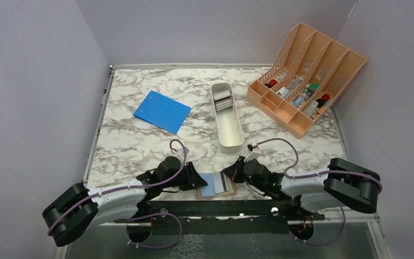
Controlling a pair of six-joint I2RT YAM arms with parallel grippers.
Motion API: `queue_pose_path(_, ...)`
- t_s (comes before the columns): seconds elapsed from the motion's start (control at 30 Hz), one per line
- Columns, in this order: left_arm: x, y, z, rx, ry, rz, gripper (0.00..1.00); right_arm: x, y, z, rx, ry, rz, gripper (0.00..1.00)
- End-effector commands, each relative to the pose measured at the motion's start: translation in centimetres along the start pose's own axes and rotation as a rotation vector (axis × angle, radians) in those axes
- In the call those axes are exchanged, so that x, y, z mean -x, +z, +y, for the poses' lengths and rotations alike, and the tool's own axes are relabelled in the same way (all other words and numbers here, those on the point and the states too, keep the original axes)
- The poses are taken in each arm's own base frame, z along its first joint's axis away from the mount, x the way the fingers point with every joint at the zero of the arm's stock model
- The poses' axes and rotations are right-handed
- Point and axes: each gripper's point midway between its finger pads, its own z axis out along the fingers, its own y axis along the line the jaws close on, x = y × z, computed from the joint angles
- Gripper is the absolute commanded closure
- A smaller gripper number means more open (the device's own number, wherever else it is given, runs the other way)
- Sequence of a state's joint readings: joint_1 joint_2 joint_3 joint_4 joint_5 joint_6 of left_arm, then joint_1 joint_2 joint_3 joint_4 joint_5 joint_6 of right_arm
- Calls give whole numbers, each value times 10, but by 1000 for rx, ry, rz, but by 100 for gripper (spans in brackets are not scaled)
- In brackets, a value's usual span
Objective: Put the credit cards into the card holder
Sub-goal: Insert the credit card into the card holder.
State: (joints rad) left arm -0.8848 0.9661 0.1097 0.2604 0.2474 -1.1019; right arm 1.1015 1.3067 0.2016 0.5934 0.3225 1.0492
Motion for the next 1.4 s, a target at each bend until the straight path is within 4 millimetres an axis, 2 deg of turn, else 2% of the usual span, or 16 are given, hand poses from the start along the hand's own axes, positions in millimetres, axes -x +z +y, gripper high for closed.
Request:
queue_pose_path(0.0,1,0,-2,-15,17,-4,66,-5,2,5,5,33,9,99)
queue_pose_path(0.3,0,1,0,-12,17,0,75,-9,2,8,5,56,10,99)
queue_pose_path(0.43,0,1,-1,-15,19,-1,88,-9,1,13,18,39,9,99)
queue_pose_path(0.6,1,3,-2,-17,22,-3,89,-11,-1,12,14,28,19,99)
queue_pose_path(0.77,2,7,-5,-22,31,9,89,-15,-9,-5,-16,41,21,99)
queue_pose_path(1.0,1,12,-12,-44,33,21,88,-8,-14,-6,-16,57,-9,99)
queue_pose_path(1.17,1,13,-14,-47,29,18,87,-4,-14,-14,-57,76,-37,99)
queue_pose_path(1.23,1,12,-12,-44,27,18,82,-5,-13,-16,-61,73,-37,99)
queue_pose_path(1.37,1,12,-13,-48,32,19,63,-7,-12,-16,-61,62,-25,99)
